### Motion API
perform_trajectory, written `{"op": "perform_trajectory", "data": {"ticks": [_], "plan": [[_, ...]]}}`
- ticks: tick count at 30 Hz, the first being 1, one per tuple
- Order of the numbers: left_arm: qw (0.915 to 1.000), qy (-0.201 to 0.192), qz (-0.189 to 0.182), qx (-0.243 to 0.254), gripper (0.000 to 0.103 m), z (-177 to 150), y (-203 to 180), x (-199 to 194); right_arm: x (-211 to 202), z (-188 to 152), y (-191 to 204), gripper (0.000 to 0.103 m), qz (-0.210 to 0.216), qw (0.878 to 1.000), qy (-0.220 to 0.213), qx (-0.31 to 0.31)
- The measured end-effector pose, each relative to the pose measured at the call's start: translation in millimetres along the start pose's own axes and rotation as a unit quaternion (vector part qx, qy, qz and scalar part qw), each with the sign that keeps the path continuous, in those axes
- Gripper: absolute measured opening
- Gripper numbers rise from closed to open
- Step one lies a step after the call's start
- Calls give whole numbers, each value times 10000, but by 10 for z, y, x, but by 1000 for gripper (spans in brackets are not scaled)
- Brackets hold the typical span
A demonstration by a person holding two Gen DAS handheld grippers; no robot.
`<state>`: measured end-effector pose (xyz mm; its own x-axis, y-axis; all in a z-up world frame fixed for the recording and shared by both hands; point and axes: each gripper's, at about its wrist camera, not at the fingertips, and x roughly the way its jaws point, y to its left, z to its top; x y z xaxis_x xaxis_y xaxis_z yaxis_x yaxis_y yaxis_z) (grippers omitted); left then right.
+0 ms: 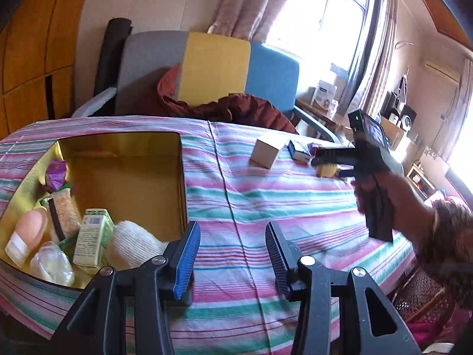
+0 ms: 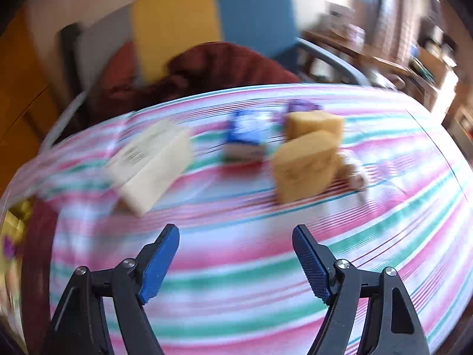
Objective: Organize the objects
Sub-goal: 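Grasp the yellow sponge with the right tool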
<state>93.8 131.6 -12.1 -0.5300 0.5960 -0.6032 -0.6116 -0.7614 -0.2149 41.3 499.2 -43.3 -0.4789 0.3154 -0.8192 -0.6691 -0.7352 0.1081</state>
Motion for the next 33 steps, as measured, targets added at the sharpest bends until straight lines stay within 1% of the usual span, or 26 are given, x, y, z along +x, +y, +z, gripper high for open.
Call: {"op": "perform_trajectory", "data": {"ticks": [1,3,5,7,8,10,13,15,16,17,20,22,23,27,29,31,32,33], "plan": [[10000,27,10,15,46,-9,-24,11,65,99,-105,81,-63,9997,42,226],[10000,69,1,19,46,-39,-59,29,179,264,-247,81,-211,9986,58,473],[10000,93,3,15,46,-60,-77,39,268,394,-311,81,-255,9983,30,531],[9999,143,15,36,46,-79,-96,56,357,445,-388,84,-206,9984,117,507],[9999,156,36,40,46,-74,-88,69,392,436,-406,88,-143,9986,211,458],[9998,195,52,7,46,-83,-82,94,424,358,-446,88,-120,9987,384,314],[9996,267,32,-66,46,-77,-64,155,341,173,-576,88,-10,9984,526,203],[9995,315,5,-71,46,-85,-79,196,258,35,-719,88,-55,9978,627,190],[9994,334,-2,-60,46,-91,-91,213,214,-2,-781,88,-74,9980,598,182],[9994,352,-5,-45,46,-96,-105,229,134,-40,-839,88,-3,9987,487,159],[9991,410,-42,-6,46,-103,-152,284,-104,-64,-933,90,35,10000,-71,28],[9989,459,-60,34,46,-107,-182,311,-174,-41,-924,92,129,9993,-324,-125],[9988,485,-59,74,46,-113,-201,321,-152,-18,-902,95,229,9990,-335,-193],[9986,497,-3,200,46,-124,-255,319,50,-1,-795,95,455,9982,-197,-348],[9985,498,25,228,46,-123,-270,315,141,-27,-794,95,555,9979,-3,-327],[9983,531,35,238,46,-116,-285,336,158,-61,-799,95,634,9978,32,-199],[9981,563,27,240,46,-107,-299,360,178,-61,-800,93,639,9978,68,-149],[9980,590,14,246,46,-100,-311,381,209,-60,-790,84,622,9978,145,-175]]}}
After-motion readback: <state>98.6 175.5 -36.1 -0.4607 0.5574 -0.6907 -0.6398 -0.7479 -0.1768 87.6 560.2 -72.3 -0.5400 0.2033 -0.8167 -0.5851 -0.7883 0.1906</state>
